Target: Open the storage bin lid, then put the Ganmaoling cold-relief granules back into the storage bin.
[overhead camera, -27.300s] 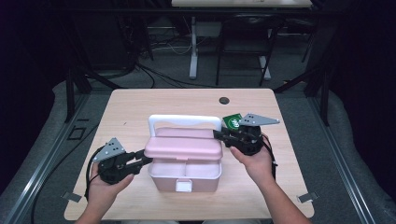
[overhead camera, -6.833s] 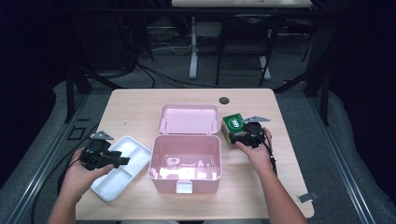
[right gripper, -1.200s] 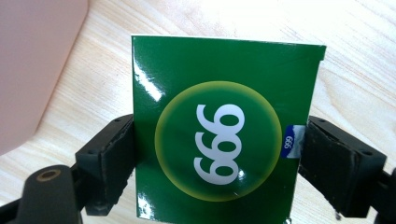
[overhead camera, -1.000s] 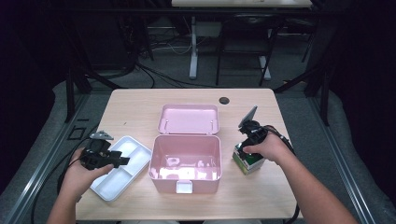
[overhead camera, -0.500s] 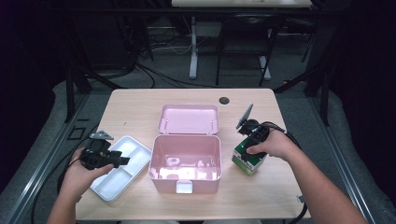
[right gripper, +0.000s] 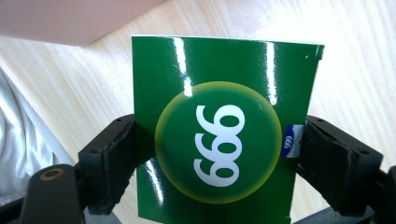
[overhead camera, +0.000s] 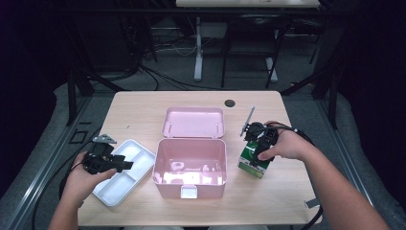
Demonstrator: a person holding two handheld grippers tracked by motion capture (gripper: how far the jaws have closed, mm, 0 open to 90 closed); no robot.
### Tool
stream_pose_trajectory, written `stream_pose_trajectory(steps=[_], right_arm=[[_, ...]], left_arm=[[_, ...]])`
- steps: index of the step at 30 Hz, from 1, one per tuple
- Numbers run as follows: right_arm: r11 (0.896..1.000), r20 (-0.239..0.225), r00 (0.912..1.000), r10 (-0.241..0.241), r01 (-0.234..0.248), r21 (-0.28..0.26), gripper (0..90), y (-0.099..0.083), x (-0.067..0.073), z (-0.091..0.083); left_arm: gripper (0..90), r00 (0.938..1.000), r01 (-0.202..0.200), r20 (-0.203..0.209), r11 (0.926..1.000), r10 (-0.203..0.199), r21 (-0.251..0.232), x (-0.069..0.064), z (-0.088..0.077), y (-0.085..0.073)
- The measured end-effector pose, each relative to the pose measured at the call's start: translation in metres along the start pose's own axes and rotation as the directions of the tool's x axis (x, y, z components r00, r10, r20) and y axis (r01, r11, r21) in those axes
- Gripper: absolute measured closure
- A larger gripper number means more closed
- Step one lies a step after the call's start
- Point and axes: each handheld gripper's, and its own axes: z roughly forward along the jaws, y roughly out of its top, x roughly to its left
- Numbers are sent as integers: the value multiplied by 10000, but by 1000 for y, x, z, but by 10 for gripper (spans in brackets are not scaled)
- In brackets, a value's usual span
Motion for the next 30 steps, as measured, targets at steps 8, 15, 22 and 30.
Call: stream_pose_trajectory(steps=[8, 15, 22, 30], right_arm=[[9928, 47, 9931, -1169, 1169, -253, 166, 1, 5, -20], [9704, 8, 9705, -2412, 2411, -98, 166, 3, 15, -36], [9519, -43, 9519, -3064, 3064, -88, 167, 8, 23, -54], [9370, -14, 9371, -3490, 3490, -180, 168, 15, 30, -75]], left_arm=[[528, 10000, 10, 3, 10000, -10, -8, 0, -1, 0], [528, 10000, 0, -9, 10000, 0, -6, 0, 0, 0], [528, 10000, 27, 16, 10000, -27, -42, 0, -1, 0], [528, 10000, 24, -4, 10000, -24, -60, 0, -2, 0]])
